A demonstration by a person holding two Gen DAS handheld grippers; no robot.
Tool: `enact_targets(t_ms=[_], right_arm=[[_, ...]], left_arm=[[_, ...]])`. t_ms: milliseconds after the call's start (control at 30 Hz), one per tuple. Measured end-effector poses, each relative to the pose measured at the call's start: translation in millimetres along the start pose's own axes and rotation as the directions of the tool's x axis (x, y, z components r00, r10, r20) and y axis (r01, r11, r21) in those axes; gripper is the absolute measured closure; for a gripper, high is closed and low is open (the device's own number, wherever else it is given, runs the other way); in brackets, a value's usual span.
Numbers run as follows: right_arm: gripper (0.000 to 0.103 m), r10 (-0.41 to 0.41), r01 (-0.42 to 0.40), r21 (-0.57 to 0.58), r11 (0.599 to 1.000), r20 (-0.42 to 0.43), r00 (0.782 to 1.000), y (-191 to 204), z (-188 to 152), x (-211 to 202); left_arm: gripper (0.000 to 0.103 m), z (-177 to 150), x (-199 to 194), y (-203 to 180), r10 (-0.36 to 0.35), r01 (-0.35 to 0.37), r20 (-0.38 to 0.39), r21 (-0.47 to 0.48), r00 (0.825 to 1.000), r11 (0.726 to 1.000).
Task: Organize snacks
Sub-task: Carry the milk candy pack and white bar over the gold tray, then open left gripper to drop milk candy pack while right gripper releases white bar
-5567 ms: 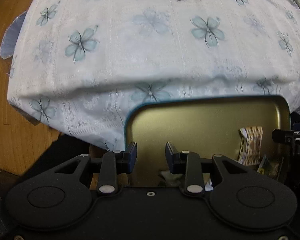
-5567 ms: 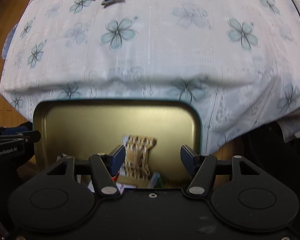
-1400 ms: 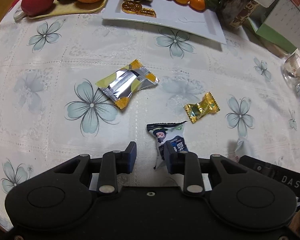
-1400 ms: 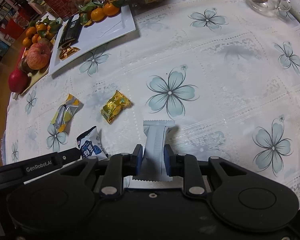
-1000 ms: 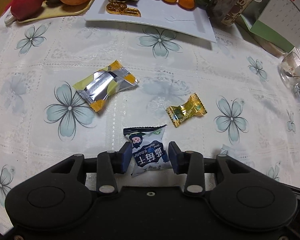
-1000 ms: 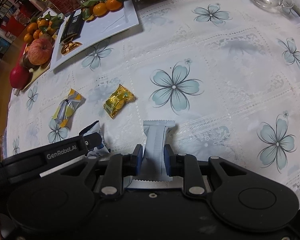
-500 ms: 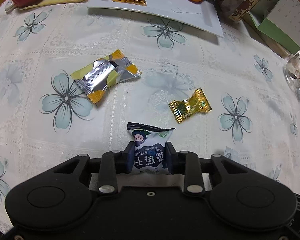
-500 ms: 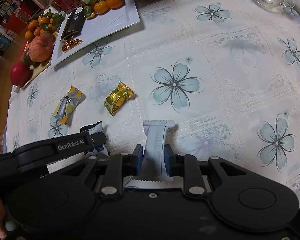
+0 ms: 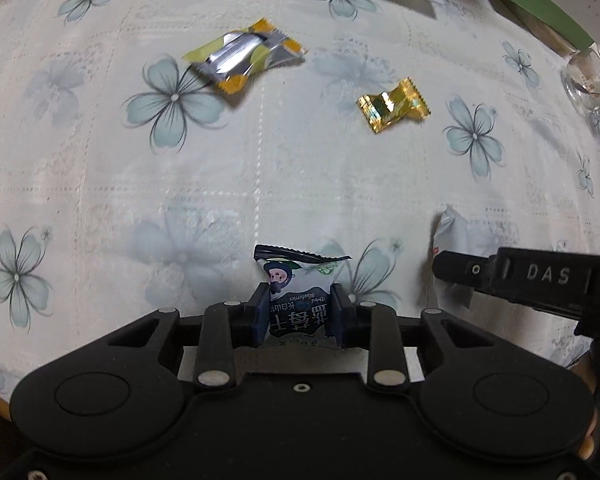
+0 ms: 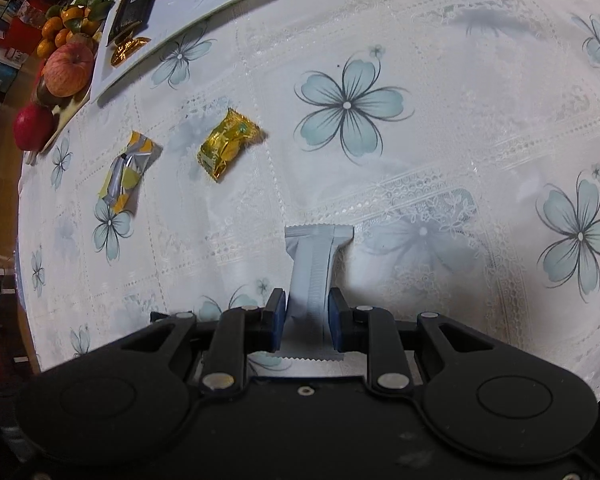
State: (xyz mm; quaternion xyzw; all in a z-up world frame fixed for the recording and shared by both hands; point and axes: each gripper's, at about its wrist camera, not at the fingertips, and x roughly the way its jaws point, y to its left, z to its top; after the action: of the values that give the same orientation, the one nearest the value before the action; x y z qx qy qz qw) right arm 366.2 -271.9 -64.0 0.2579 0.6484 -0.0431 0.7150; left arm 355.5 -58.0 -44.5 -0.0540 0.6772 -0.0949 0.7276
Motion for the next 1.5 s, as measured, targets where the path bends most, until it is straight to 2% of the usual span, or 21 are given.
enact_targets(t_ms=[133,300,567,800,967,1200,1500], right_arm=[[0.079,0.049,-0.047,0.045,0.998,-0.033,0.998,-6.9,-8.4,-2.3],[0.079,0.038,-0.038,0.008,0.999,0.077,0.996,-5.5,-38.7,-31.7],[0.079,0.111,-0.109,-0.020,0.994,0.169,0.979,-20.1,-122.0,-78.4],[0.079,0.142,-0.139,-0.030,0.990,0.156,0.977,-37.9,-197.3,-92.4],[0.079,0.122,-0.113,-0.065,0.991,0.152,0.981,-42.7,-243.0,-98.2],[0.079,0.094,-0.071,-0.137,0.988,0.175,0.980,-38.1,-296.8,-104.8],[0.079,0.062,-0.028,-0.197,0.980,0.171,0.983,-31.8,-337.3,-99.6]], left_arm=[[0.064,-19.2,-7.5,12.1,0.009,-0.008,0.015,-0.025,1.000,1.000],[0.065,-53.3,-31.3,24.1,0.031,-0.029,0.068,-0.040,0.997,0.999],[0.064,-114.6,-76.9,25.8,0.076,-0.077,0.161,-0.004,0.984,0.997],[0.064,-163.1,-90.8,26.4,0.065,-0.069,0.157,0.016,0.985,0.998],[0.064,-196.7,-87.8,27.2,0.060,-0.062,0.140,0.012,0.988,0.998],[0.064,-242.8,-83.6,19.9,0.097,-0.103,0.162,0.028,0.982,0.994],[0.065,-269.4,-77.5,23.9,0.112,-0.118,0.164,0.022,0.980,0.993]])
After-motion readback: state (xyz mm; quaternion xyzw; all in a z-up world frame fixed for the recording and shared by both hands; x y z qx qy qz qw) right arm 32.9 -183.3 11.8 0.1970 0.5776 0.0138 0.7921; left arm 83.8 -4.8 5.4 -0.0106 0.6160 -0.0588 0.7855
